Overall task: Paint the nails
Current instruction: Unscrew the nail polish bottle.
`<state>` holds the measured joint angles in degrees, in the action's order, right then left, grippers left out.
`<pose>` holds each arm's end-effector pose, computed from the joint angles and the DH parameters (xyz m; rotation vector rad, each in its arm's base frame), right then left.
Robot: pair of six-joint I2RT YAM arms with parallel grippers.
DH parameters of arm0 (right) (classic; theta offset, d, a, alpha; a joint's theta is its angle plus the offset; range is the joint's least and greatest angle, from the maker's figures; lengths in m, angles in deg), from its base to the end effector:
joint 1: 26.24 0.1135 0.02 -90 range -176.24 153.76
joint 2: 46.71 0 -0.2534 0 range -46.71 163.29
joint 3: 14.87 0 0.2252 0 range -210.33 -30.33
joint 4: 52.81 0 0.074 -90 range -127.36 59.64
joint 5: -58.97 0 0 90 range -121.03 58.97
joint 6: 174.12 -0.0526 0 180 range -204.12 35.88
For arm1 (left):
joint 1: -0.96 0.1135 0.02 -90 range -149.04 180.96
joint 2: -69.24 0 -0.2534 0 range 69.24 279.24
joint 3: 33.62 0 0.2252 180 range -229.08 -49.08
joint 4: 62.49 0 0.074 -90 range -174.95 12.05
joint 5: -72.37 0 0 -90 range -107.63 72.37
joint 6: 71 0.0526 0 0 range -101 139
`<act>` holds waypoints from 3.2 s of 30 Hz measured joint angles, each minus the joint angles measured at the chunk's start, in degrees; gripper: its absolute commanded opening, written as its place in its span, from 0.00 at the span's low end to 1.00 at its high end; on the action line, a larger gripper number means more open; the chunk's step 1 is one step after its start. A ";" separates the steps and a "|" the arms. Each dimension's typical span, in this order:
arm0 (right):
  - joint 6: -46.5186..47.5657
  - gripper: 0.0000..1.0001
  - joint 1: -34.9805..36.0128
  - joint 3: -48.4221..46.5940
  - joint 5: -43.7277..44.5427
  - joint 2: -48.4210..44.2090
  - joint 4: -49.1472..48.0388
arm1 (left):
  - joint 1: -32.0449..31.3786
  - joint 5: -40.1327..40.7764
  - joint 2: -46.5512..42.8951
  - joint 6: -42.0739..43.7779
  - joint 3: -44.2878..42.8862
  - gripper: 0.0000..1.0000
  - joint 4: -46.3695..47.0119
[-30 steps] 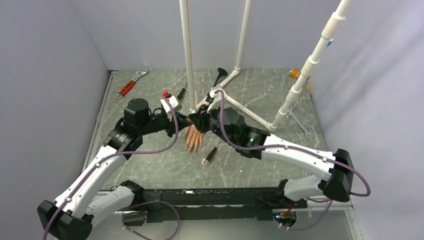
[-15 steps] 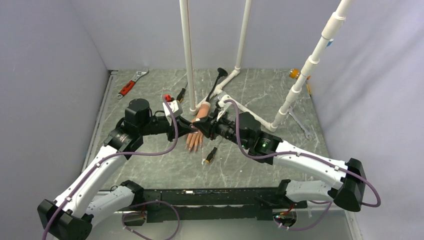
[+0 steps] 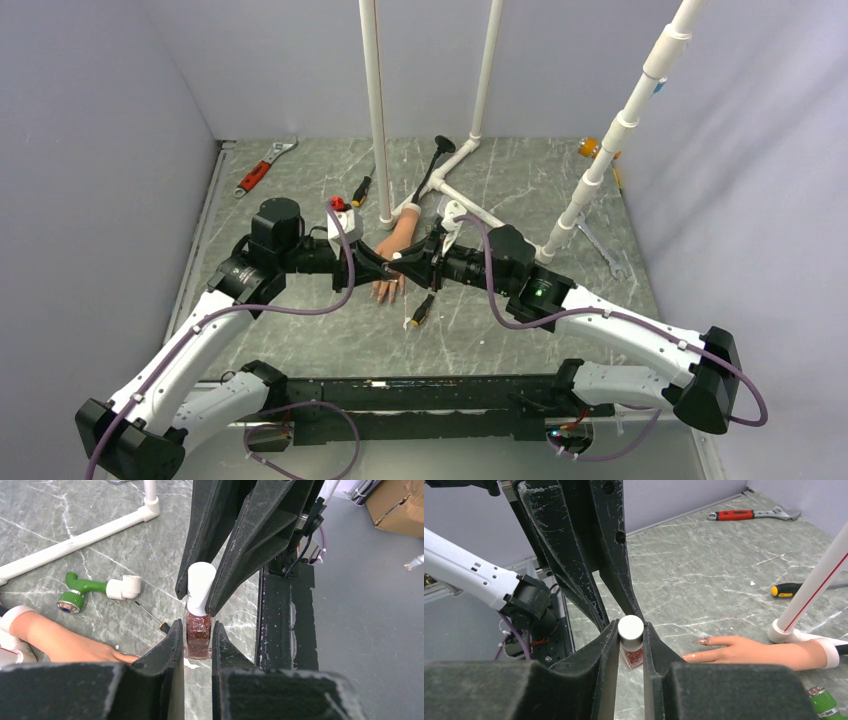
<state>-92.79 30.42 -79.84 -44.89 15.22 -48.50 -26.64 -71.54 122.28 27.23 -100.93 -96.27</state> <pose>0.1273 0.2164 0.3463 -0.8701 1.4610 1.0642 0.1441 -0.1233 0.3364 1.1718 1.5173 -1.1189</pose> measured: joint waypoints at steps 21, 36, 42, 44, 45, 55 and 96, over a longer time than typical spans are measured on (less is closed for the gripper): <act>-0.96 0.80 0.98 -1.75 0.59 -1.11 5.62 | -0.04 3.48 0.42 0.70 0.00 0.00 2.62; -4.50 0.80 1.18 -2.62 13.49 -3.93 10.58 | -0.02 12.96 -0.94 0.48 0.00 0.00 4.26; -8.22 0.79 1.20 -4.15 18.88 -3.45 11.19 | -0.02 16.22 -1.22 0.04 0.00 0.00 4.31; -9.64 0.79 1.18 -4.94 21.11 -2.93 11.56 | -0.02 17.00 -1.27 -0.04 0.00 0.00 4.35; -10.38 0.79 1.20 -5.51 22.16 -2.51 11.91 | -0.02 17.55 -1.29 -0.13 0.00 0.00 4.33; -16.09 0.71 1.20 -9.99 27.89 1.16 14.67 | -0.02 20.63 -1.44 -0.37 0.00 0.00 4.33; -17.55 0.00 1.75 -19.30 23.54 13.92 15.19 | -0.02 21.27 -1.46 -0.39 0.00 0.00 4.09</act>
<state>-110.34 32.17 -99.14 -21.35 29.14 -33.30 -26.66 -50.27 120.82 26.84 -100.93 -92.19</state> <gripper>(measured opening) 0.204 0.175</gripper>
